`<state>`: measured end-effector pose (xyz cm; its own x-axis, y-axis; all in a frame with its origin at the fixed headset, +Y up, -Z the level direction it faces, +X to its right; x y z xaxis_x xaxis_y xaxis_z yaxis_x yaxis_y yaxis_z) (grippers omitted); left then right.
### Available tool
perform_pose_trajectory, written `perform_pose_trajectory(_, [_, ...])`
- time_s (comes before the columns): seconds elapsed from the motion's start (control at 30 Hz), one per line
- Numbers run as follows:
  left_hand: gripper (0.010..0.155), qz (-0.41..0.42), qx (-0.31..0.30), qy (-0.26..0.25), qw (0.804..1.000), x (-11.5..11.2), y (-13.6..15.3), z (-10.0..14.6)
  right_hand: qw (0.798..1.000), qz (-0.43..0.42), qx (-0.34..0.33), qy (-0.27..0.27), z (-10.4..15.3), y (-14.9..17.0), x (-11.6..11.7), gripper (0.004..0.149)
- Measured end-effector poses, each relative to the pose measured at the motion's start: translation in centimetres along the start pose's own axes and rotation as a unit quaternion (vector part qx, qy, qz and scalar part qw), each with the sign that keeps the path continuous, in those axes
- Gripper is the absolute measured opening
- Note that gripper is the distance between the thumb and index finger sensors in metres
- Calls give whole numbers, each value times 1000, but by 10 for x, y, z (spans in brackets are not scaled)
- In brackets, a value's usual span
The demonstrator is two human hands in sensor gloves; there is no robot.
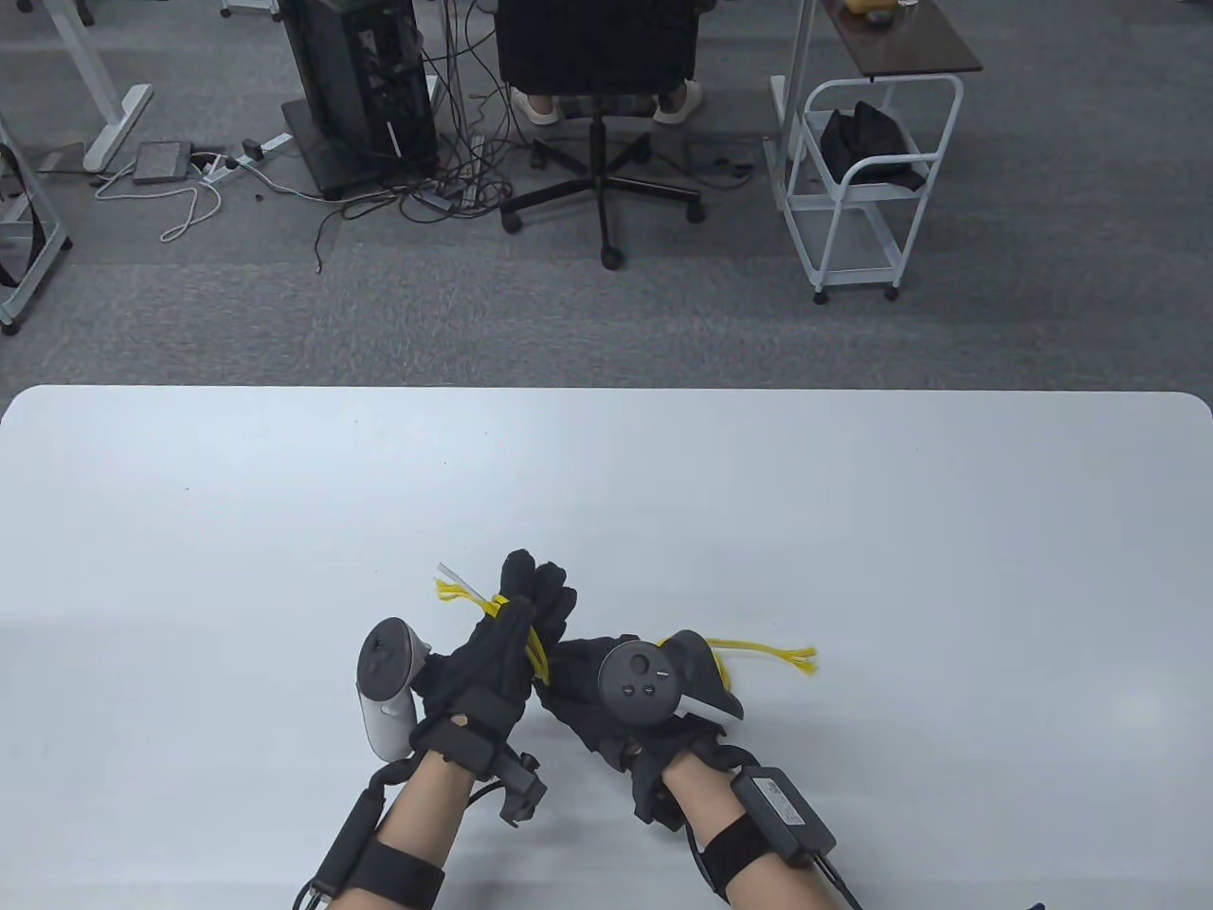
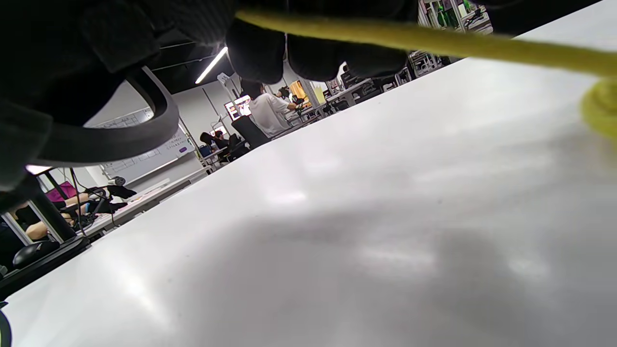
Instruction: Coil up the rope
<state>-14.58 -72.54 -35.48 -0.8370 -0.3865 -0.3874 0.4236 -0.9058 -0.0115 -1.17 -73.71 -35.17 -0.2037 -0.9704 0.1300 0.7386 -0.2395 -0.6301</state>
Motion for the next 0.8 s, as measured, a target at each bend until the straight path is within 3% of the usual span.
perform_pose_trajectory(0.43, [61,-13,15,13,1000,-6,2,-3,999,29,36,-17,2,19,-1,42])
perform_pose_trajectory(0.8, [61,-46,140,100,984,-23,28,-6,993,6,111,48,17,58,-29,42])
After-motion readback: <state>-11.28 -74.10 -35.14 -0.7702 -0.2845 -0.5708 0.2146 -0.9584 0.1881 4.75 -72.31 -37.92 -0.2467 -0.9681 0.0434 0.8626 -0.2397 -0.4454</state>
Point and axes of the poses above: the tracker on the back of each hand, its own y axis roughly to the little-finger side, its own z axis roughly from the fingertips to the wrist, x = y × z, the point moved 5 cm from there along -z, roughly from the wrist to the fingertips, and after that the axes turned 15 degrees about z, right-handed, at the moved point
